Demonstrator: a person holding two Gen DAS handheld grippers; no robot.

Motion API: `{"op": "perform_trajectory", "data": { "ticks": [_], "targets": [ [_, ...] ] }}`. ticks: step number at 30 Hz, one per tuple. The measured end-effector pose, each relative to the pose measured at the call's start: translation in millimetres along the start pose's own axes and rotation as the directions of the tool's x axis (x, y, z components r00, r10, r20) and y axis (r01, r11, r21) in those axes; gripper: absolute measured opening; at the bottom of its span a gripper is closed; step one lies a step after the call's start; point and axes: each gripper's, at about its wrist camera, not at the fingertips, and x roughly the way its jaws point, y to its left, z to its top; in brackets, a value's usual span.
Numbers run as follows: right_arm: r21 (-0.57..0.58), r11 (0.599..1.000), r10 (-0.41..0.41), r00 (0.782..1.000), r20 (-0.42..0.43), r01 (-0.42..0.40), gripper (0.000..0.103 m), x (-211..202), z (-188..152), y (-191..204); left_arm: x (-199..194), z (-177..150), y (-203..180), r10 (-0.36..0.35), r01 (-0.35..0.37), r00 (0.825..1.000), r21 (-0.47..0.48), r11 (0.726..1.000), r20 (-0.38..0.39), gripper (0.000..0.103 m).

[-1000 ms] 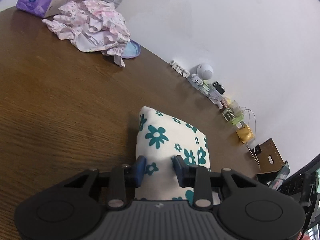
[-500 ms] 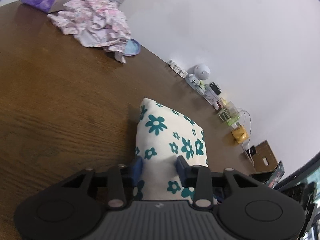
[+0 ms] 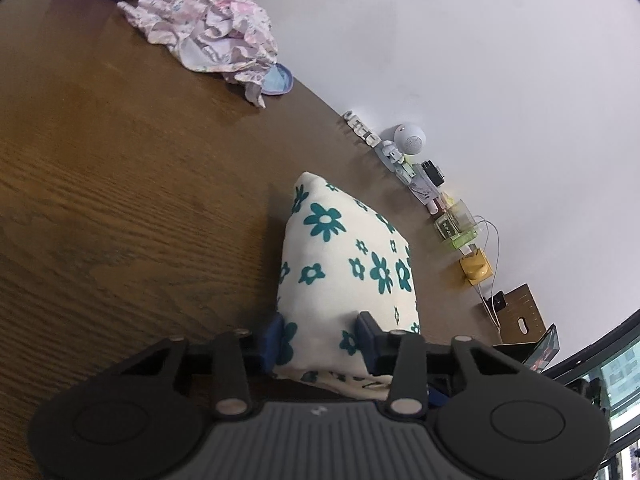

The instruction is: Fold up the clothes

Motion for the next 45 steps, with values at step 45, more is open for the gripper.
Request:
{"op": "perform_trajectory", "data": {
  "ticks": [45],
  "targets": [
    [0.043, 0.996, 0.085, 0.996, -0.013, -0.084, 0.014, 28.5, 40.4, -14.4, 27.2, 37.8, 7.9, -0.060, 0.060, 0.998, -0.004, 0.998, -0.021, 0.031]
  ]
}}
